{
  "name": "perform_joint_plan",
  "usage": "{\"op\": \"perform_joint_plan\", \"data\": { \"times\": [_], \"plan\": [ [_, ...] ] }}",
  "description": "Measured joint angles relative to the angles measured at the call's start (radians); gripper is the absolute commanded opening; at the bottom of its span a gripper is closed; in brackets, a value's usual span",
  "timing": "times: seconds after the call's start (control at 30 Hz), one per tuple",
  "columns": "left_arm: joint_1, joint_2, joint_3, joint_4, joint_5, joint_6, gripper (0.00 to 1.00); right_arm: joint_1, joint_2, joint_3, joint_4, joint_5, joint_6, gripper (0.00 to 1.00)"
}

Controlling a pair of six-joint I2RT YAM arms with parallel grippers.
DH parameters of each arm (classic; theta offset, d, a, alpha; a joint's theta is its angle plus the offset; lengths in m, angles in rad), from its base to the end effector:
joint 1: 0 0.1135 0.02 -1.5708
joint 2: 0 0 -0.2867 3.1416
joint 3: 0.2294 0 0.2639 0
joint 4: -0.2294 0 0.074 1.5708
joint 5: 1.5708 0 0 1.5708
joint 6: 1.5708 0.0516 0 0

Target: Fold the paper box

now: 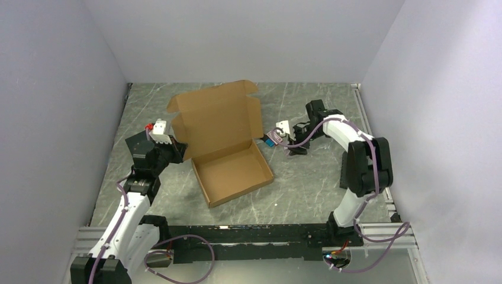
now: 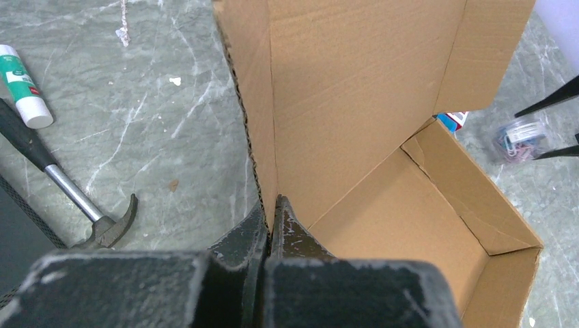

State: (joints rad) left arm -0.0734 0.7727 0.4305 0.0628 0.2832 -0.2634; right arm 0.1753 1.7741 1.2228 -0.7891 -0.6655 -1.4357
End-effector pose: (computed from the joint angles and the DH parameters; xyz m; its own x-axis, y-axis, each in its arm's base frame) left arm 0.1941 -0.0287 0.2499 -0.3536 -0.2247 -0.9080 0.2550 0.9108 -0.3247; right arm 0.3434 0.0932 0.1992 0.1444 -0.7660 -0.6264 -0.9871 -0.0672 -0.1453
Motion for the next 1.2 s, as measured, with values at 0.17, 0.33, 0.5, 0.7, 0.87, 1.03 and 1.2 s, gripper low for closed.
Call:
{"op": "perform_joint_plan", "data": {
  "times": [0.17, 0.33, 0.5, 0.7, 0.87, 1.03, 1.2],
  "plan": [
    [0.0, 0.004, 0.0, 0.005, 0.009, 0.0, 0.0, 0.0, -0.136, -0.045, -0.002, -0.036, 0.086, 0.26],
    [0.0, 0.006, -0.003, 0.009, 0.017, -0.002, 0.0, 0.025, -0.242, -0.048, -0.027, -0.102, 0.161, 0.24],
    [0.0, 0.003, -0.014, 0.019, 0.019, -0.004, 0.0, 0.134, -0.304, -0.048, -0.057, -0.16, 0.229, 0.21],
    [0.0, 0.002, -0.016, 0.024, 0.023, -0.004, 0.0, 0.299, -0.299, -0.048, -0.045, -0.179, 0.317, 0.19],
    [0.0, 0.002, -0.016, 0.027, 0.03, -0.004, 0.0, 0.344, -0.232, -0.046, -0.016, -0.163, 0.37, 0.19],
    [0.0, 0.002, -0.016, 0.029, 0.034, -0.004, 0.0, 0.351, -0.154, -0.031, 0.013, -0.116, 0.393, 0.19],
    [0.0, 0.002, -0.016, 0.03, 0.038, -0.009, 0.0, 0.36, -0.098, -0.003, 0.04, -0.071, 0.401, 0.25]
  ]
}}
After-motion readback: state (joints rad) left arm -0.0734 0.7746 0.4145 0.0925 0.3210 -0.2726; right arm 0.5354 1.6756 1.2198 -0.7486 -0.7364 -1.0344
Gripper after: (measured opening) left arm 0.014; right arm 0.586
